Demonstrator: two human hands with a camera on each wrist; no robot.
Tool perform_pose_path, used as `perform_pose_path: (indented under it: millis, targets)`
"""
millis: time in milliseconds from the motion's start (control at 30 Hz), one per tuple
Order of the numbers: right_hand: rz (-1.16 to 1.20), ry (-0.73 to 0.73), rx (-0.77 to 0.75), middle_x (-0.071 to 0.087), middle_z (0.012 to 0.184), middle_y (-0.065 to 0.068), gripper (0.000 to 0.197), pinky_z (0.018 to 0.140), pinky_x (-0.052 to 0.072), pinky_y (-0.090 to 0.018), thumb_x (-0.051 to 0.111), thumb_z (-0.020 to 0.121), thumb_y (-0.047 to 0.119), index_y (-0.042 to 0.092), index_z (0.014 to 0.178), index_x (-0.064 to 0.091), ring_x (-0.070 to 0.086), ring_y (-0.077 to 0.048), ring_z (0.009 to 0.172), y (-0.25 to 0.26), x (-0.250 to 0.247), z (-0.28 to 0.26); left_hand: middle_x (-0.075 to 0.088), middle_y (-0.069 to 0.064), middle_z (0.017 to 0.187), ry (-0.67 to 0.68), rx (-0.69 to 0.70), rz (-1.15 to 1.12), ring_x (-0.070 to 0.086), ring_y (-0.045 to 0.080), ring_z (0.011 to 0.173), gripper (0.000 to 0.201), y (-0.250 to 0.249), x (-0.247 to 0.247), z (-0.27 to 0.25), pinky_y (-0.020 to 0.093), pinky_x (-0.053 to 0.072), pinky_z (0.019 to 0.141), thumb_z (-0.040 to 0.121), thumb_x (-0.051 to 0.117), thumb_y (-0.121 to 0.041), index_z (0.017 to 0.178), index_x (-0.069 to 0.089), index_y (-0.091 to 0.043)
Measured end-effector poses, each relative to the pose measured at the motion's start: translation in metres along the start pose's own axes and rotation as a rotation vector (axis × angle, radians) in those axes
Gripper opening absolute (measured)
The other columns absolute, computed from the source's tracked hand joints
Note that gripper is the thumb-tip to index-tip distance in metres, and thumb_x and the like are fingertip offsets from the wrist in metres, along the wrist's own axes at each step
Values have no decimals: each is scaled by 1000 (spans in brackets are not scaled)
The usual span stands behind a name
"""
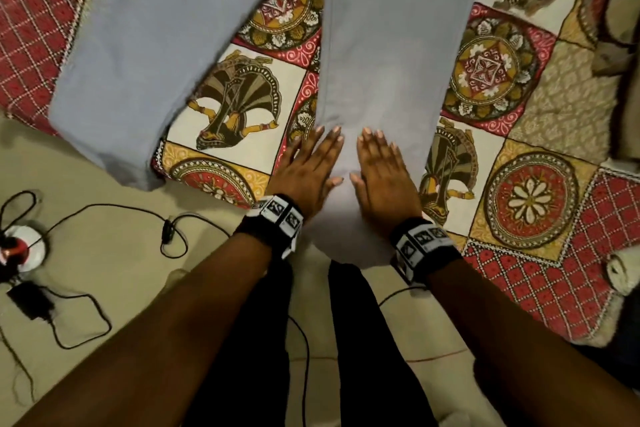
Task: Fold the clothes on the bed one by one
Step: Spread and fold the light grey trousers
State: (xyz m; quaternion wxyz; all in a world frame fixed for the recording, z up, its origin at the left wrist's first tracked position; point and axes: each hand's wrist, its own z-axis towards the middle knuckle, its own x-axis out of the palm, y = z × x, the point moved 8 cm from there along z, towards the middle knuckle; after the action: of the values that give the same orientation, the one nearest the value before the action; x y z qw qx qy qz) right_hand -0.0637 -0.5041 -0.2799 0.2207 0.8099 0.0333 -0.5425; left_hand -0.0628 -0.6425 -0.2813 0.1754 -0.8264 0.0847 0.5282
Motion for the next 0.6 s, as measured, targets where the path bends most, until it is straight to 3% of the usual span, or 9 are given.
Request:
perform_pose_path:
  millis: [67, 167, 267, 400, 500, 600]
  targets:
    - [-30, 31, 85, 2, 169, -10, 76, 127, 6, -47, 28, 105, 55, 9, 162, 8, -2, -24, 157, -26, 6, -5, 3, -3, 167, -11, -7, 6, 1, 17, 154, 77, 16, 1, 0, 46, 8, 123, 99, 22, -64, 160, 5, -20]
    - [-66, -43, 379, 1, 169, -14, 96, 127, 2, -48, 28, 97, 74, 7, 161, 3, -3, -29, 156, -61, -4, -35, 5, -1, 167, -50, -86, -72, 0, 17, 154, 92, 39, -3, -12, 46, 6, 124, 92, 26, -76, 160, 9, -16]
    - [59, -150, 547, 1, 168, -18, 98, 126, 7, -54, 34, 96, 71, 4, 161, 3, -1, -32, 156, -50, -25, -47, 14, 6, 166, -108, -102, -287, 8, 22, 154, 83, 53, -14, -23, 45, 11, 124, 96, 36, -64, 158, 19, -11]
    - [35, -252, 357, 21, 164, -22, 82, 125, 13, -50, 46, 99, 54, -1, 156, 25, 19, -37, 153, 45, -49, 5, 32, 15, 159, -305, -174, -495, 27, 31, 148, 56, 121, -58, -52, 44, 25, 120, 98, 45, -28, 150, 40, -7]
    - [137, -277, 178, 36, 158, -22, 68, 120, 20, -48, 47, 97, 39, -2, 151, 38, 31, -39, 147, 147, -44, 68, 41, 20, 153, -447, -254, -409, 37, 35, 143, 48, 199, -84, -73, 43, 29, 119, 99, 40, -24, 141, 50, -2]
    - [160, -167, -83, 40, 157, -19, 60, 120, 24, -50, 37, 98, 31, -1, 148, 43, 30, -35, 148, 253, -25, 141, 40, 16, 154, -374, -211, -294, 35, 31, 144, 46, 271, -79, -80, 44, 30, 119, 101, 43, -22, 143, 50, -5]
